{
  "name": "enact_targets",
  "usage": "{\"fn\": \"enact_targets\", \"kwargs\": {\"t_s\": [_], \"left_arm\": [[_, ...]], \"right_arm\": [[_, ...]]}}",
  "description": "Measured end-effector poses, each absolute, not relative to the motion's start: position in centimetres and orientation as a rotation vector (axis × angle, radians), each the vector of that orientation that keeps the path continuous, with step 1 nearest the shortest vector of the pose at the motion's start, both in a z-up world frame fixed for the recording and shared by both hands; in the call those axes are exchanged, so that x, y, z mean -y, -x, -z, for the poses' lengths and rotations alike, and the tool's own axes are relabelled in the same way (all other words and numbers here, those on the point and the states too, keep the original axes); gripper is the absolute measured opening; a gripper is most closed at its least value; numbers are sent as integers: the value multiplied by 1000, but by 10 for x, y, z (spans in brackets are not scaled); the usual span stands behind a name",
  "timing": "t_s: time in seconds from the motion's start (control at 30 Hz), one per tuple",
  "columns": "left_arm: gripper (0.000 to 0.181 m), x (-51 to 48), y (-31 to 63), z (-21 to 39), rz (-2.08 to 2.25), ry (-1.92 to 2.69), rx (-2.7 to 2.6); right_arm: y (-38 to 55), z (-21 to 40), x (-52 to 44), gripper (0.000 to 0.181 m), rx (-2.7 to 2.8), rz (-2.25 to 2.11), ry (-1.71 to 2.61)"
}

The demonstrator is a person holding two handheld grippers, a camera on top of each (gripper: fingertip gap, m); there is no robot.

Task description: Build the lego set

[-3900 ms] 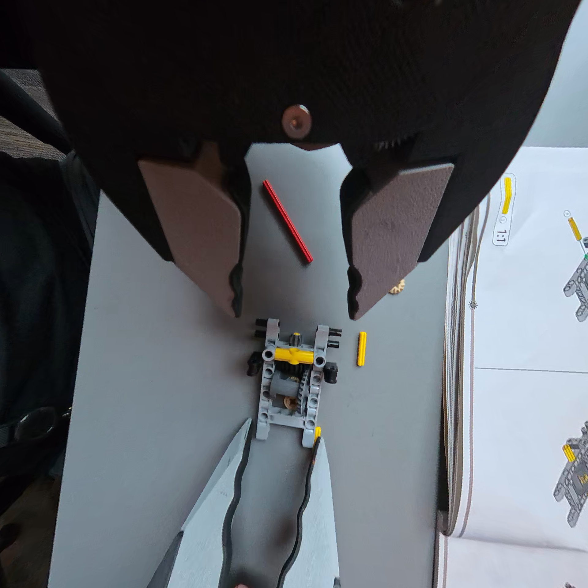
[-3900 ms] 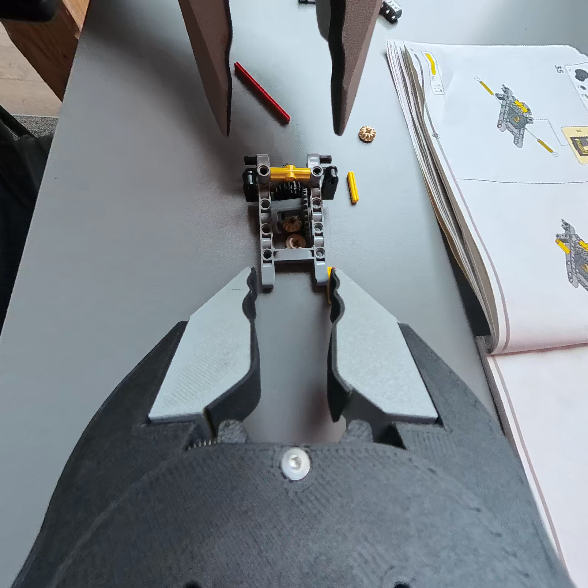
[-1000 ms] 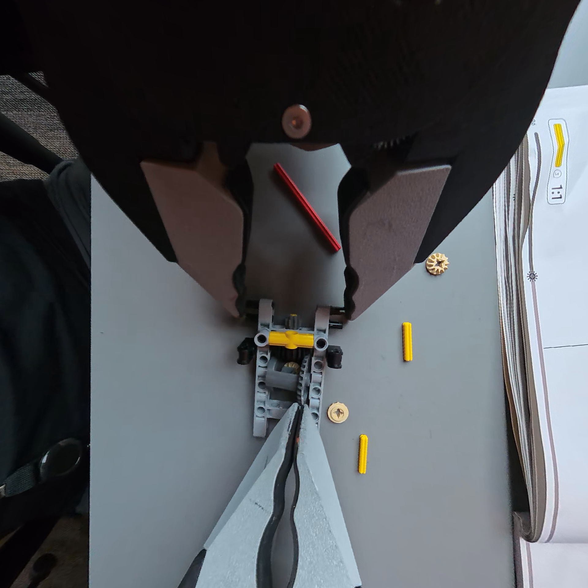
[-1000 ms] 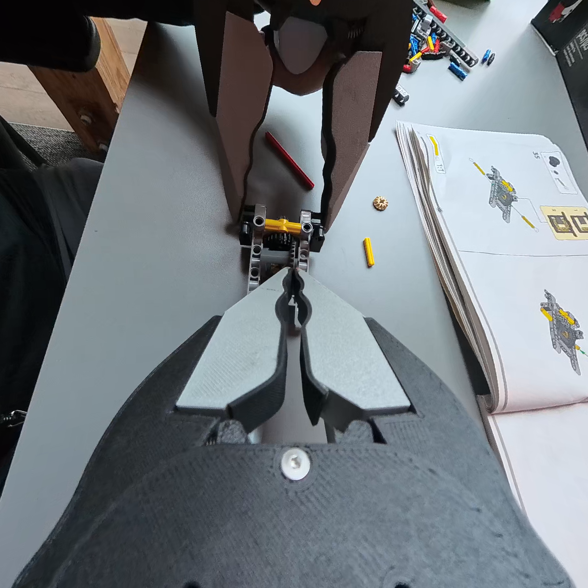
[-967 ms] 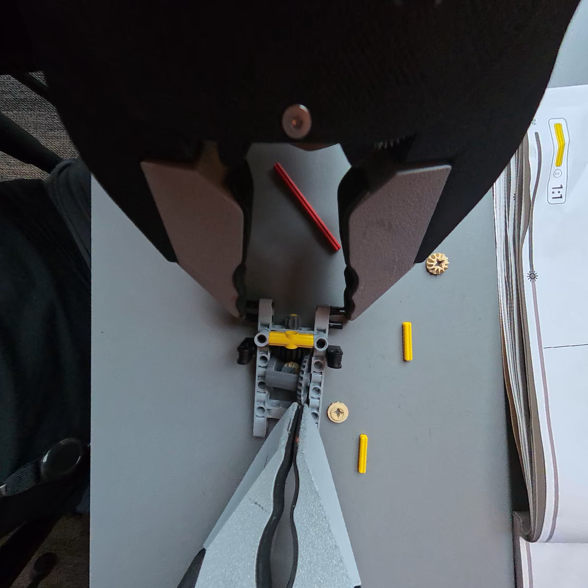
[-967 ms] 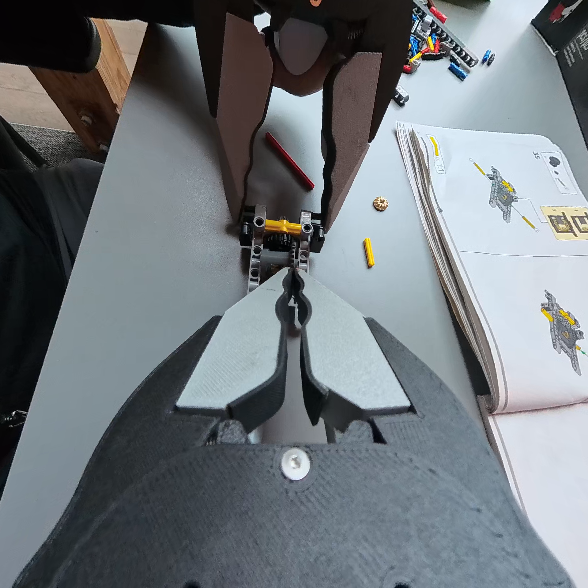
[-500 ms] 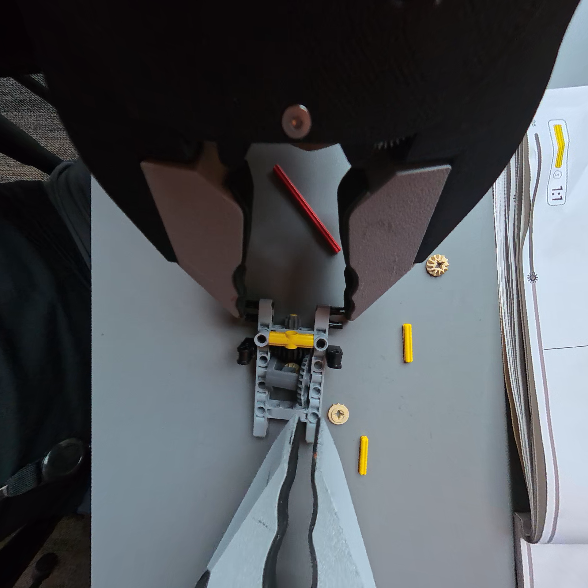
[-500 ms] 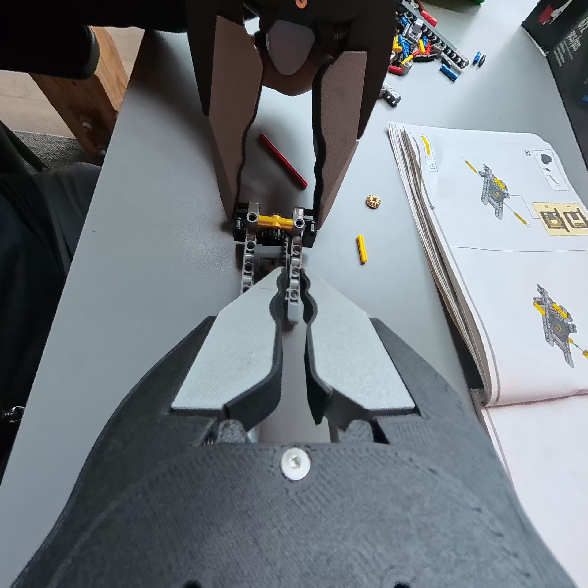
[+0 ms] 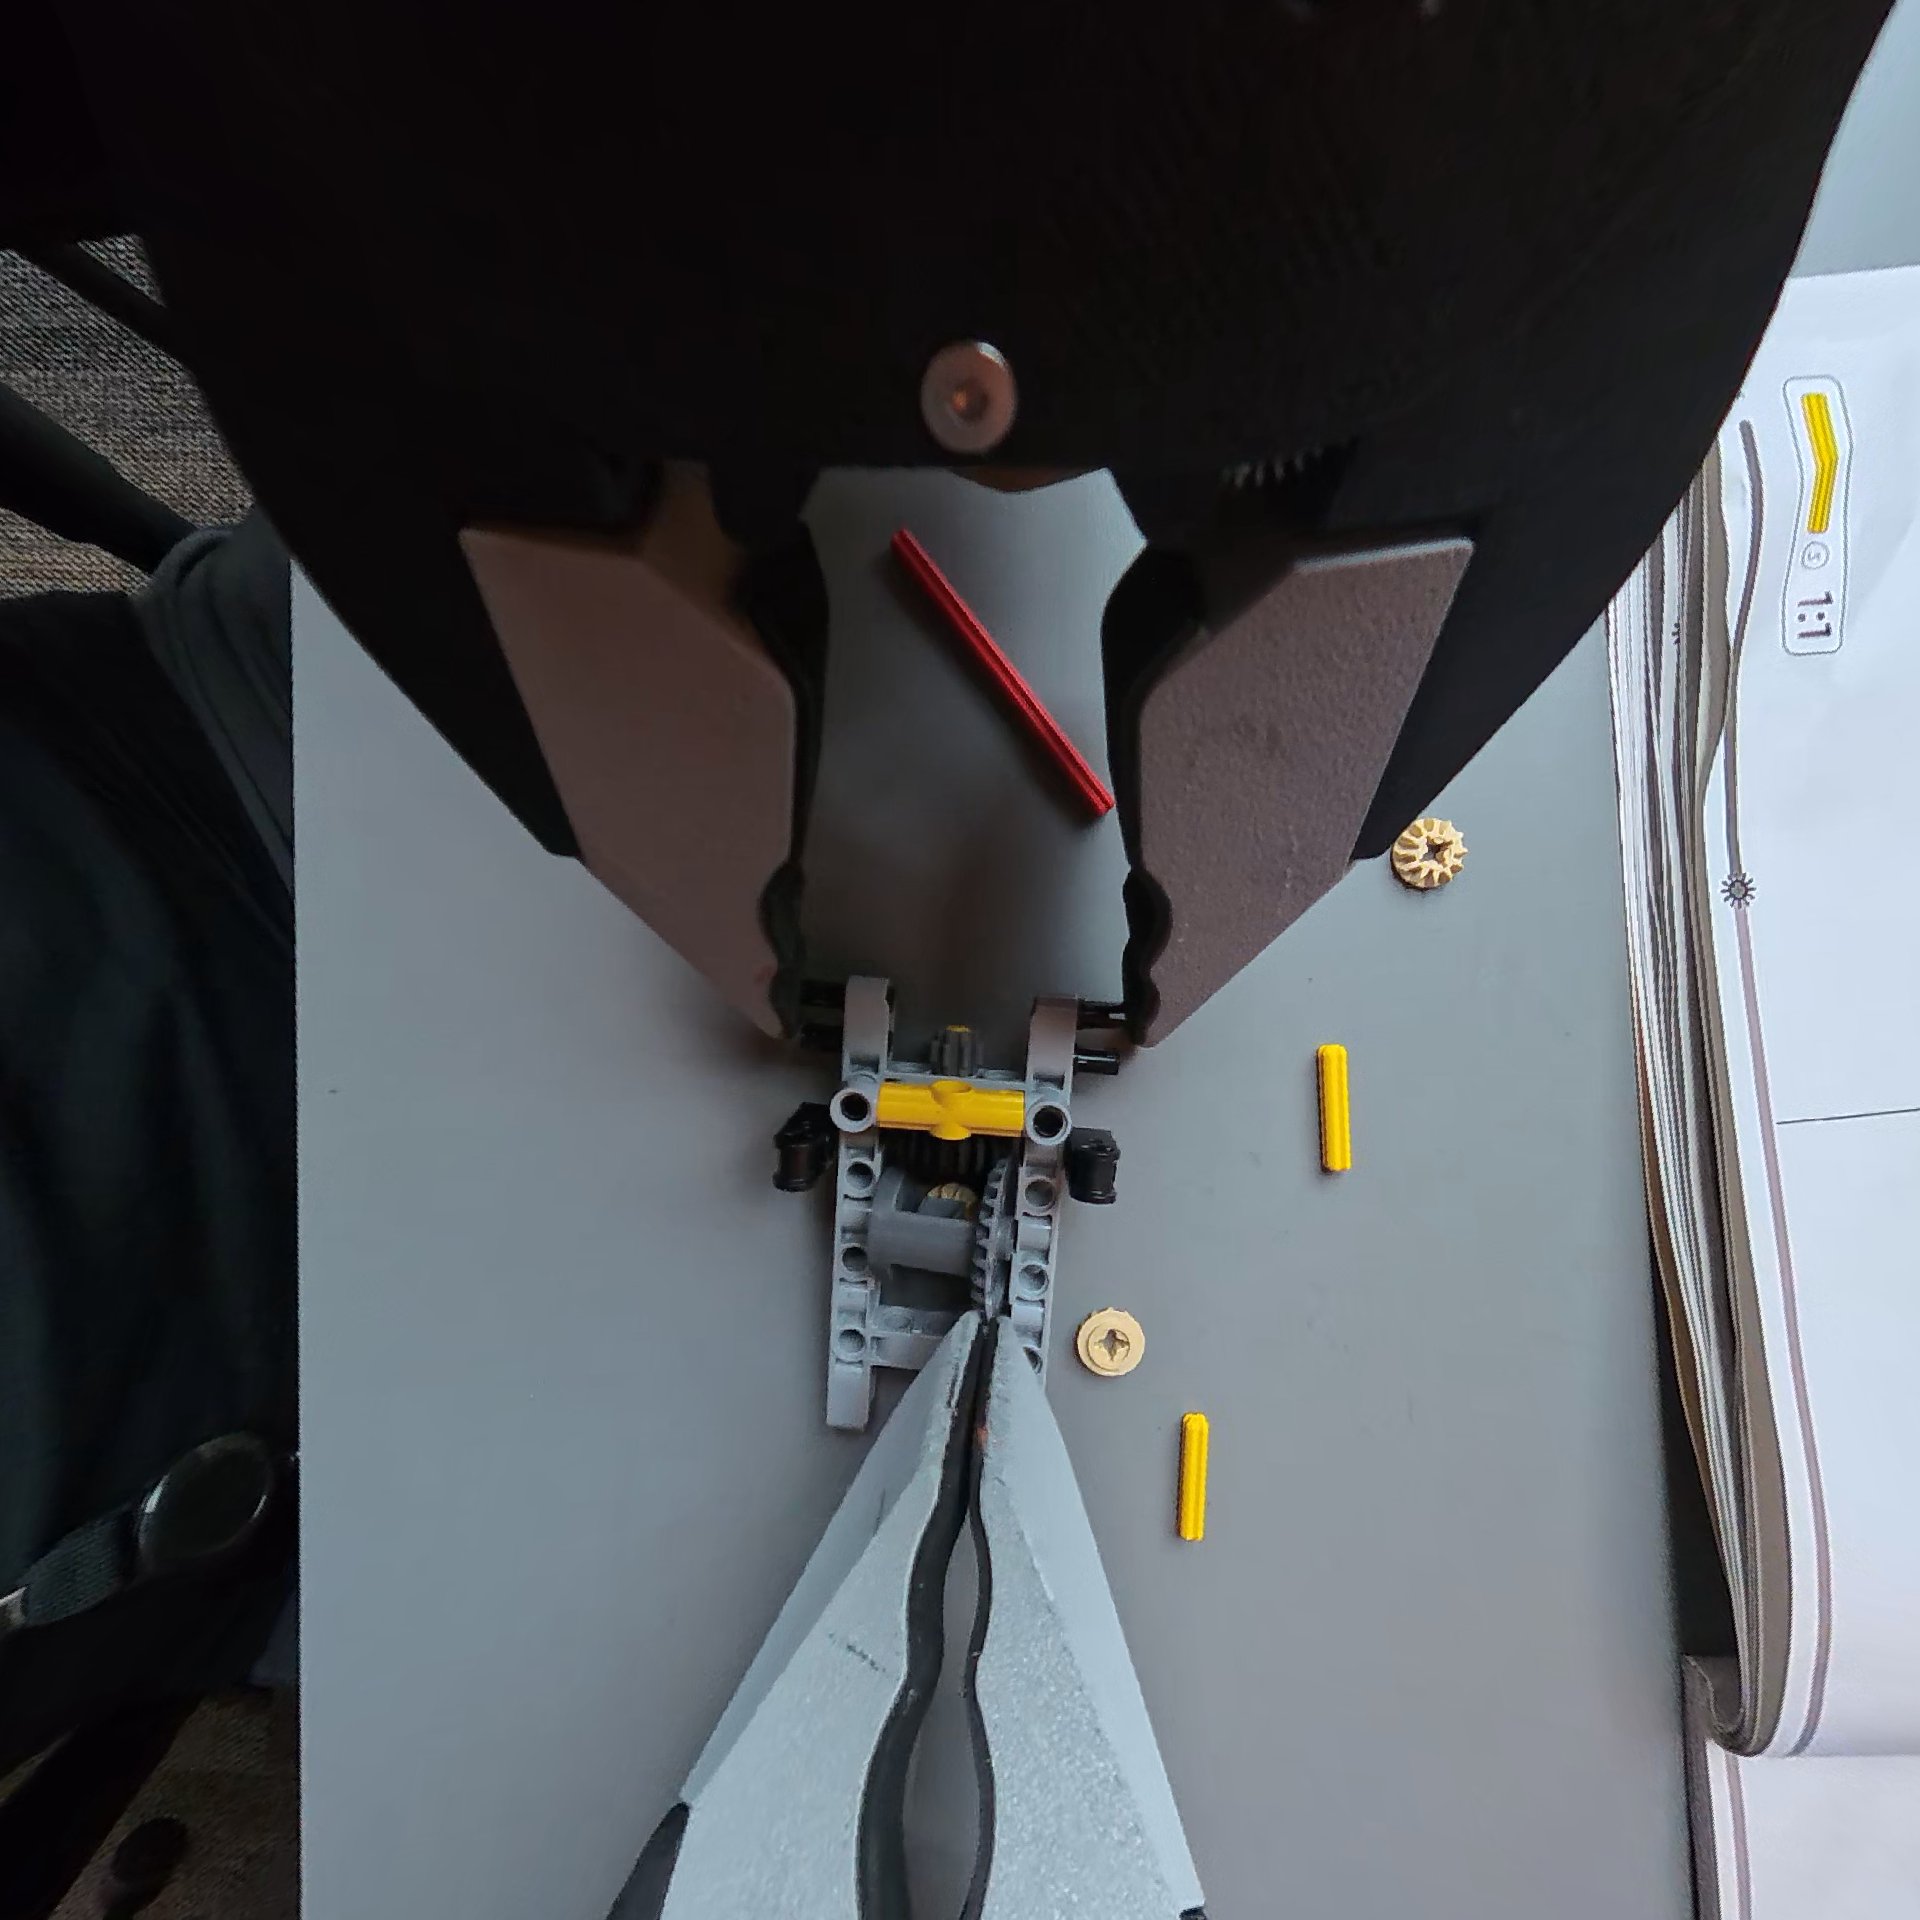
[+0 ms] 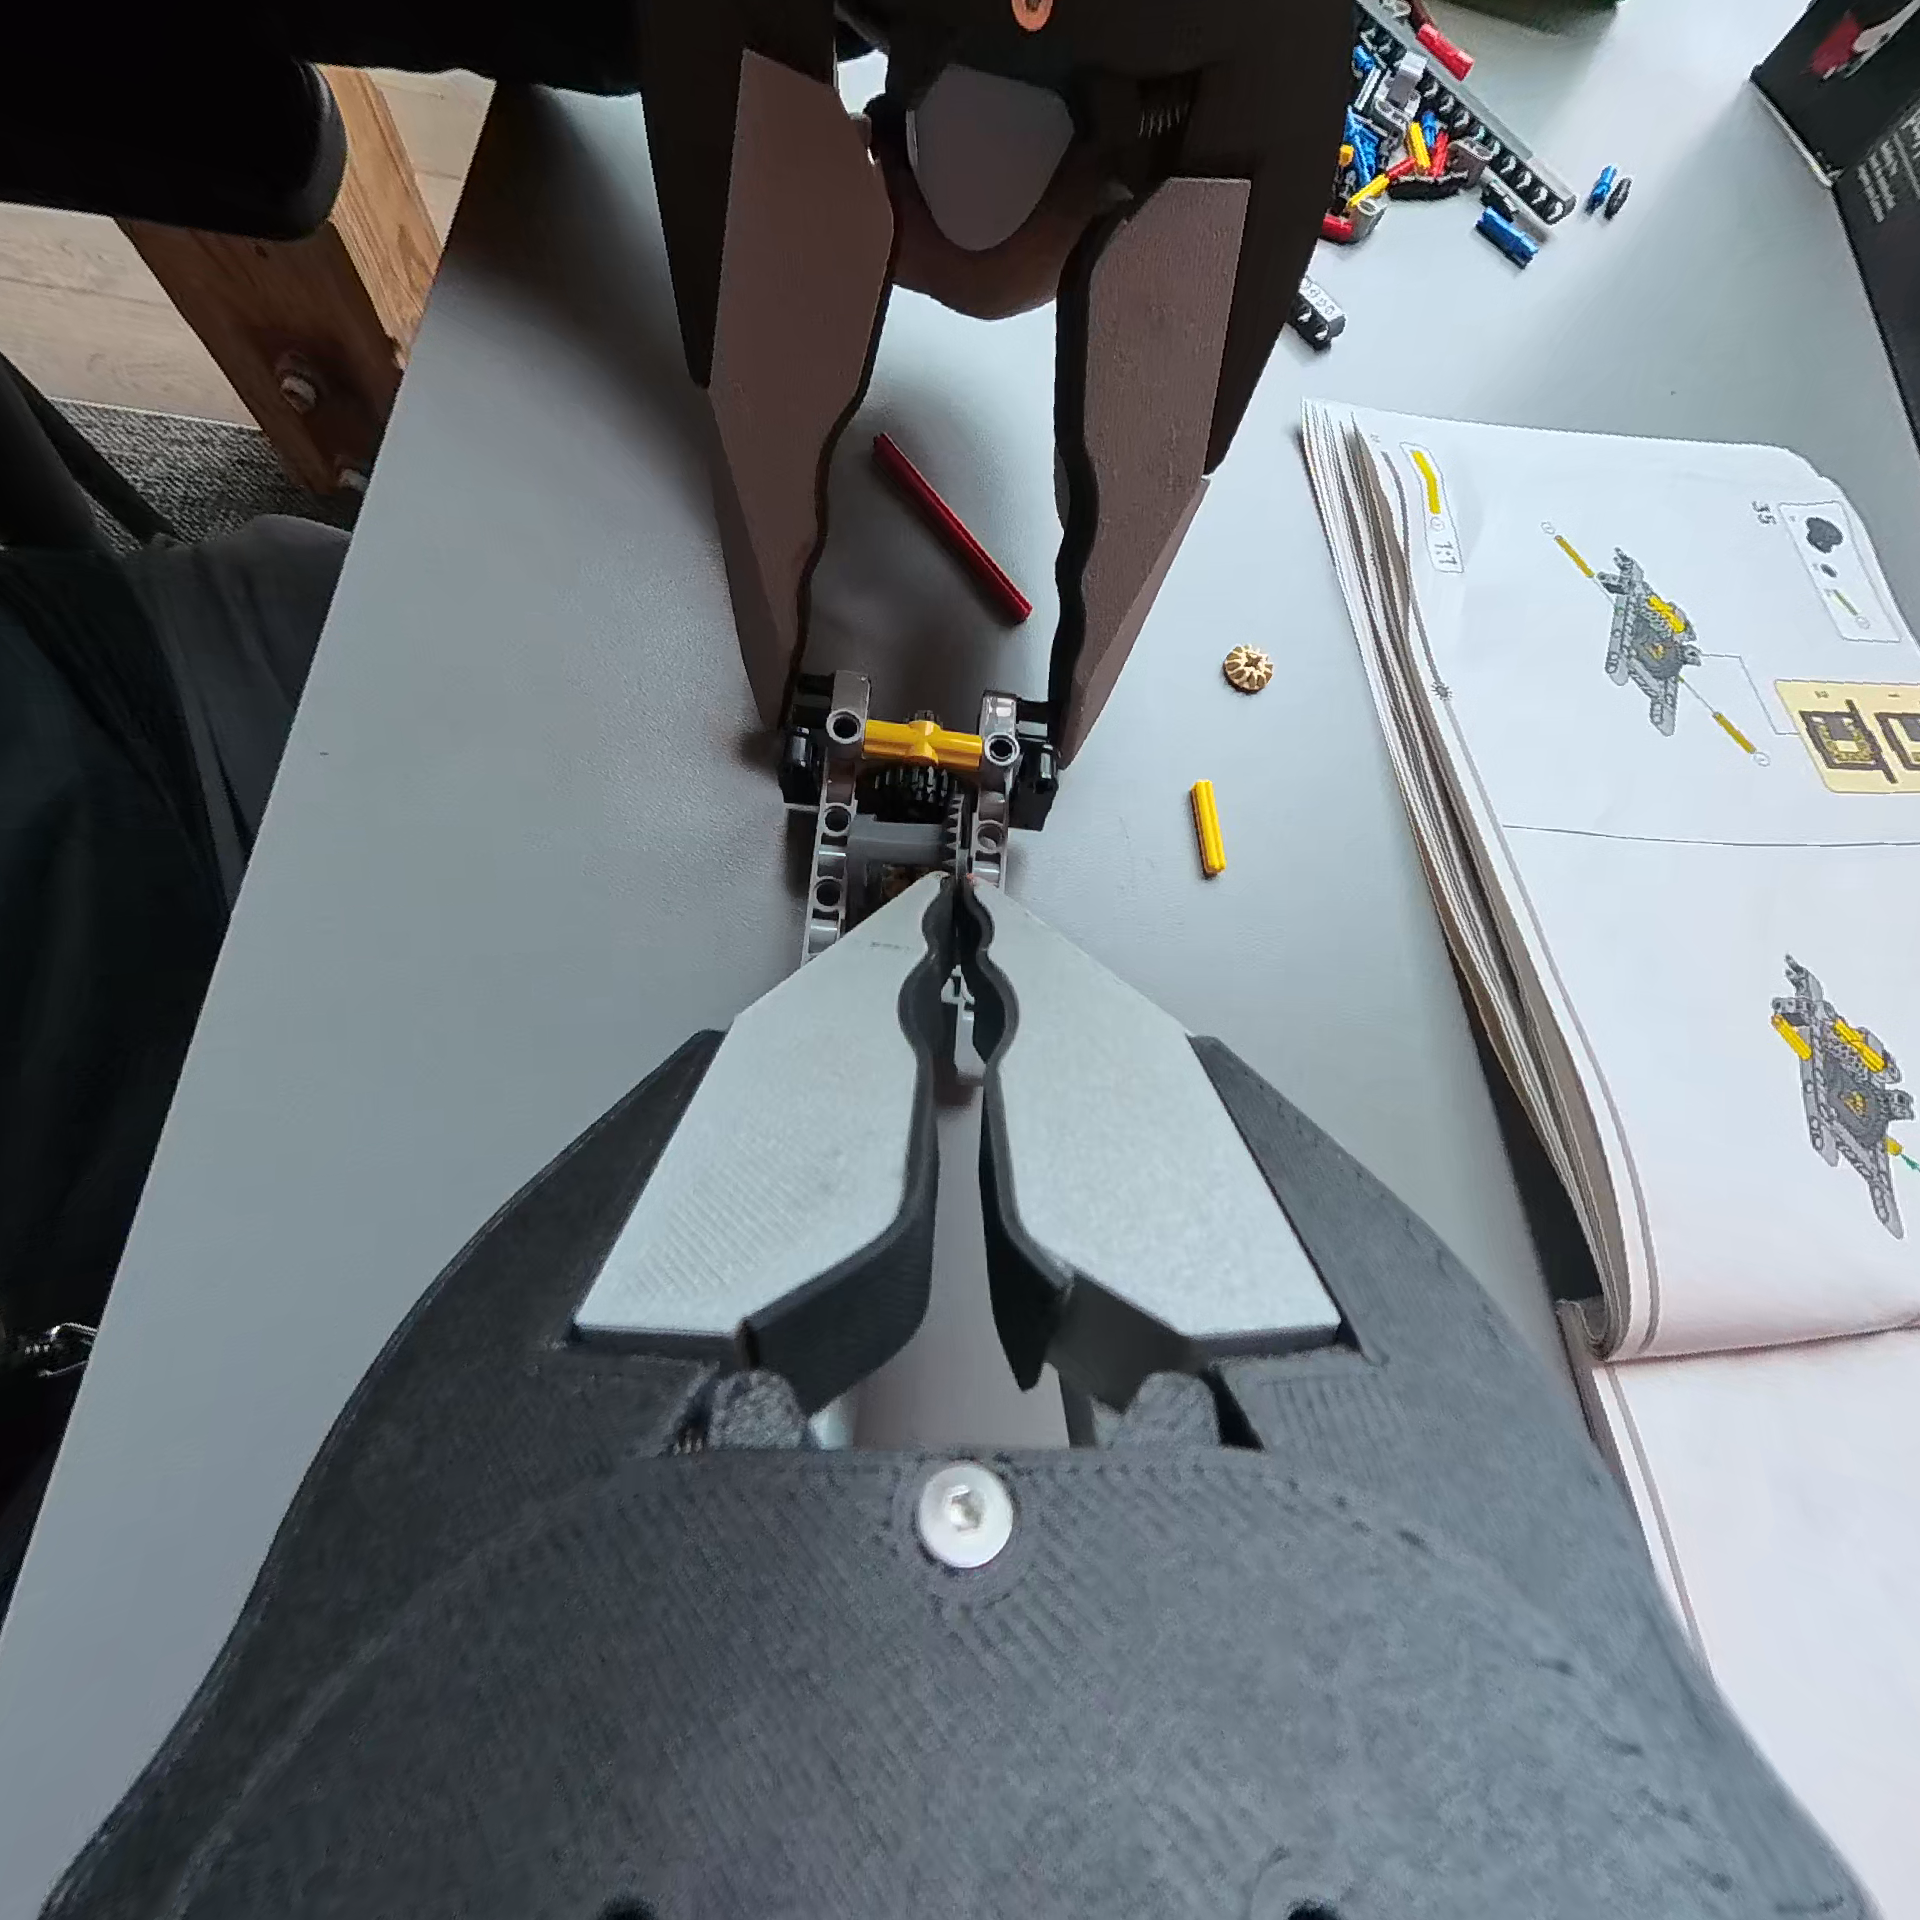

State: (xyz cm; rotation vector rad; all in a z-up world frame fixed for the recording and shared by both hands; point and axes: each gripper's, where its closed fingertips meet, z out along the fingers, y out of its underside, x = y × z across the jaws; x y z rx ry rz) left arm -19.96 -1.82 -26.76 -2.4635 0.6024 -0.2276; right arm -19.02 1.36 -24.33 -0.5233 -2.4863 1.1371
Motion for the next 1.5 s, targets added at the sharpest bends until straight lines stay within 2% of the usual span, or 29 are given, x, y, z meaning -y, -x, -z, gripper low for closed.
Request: {"fn": "enact_targets", "kwargs": {"t_s": [0.43,0.67,1.5], "left_arm": [[59,19,200,268,223,2466,-610],[59,18,199,267,222,2462,-617],[59,16,198,268,228,2466,-619]], "right_arm": [[189,245,-18,7,2502,-1144,525],[189,249,-14,0,2512,-1107,503],[190,243,-11,0,2499,-1136,509]]}}
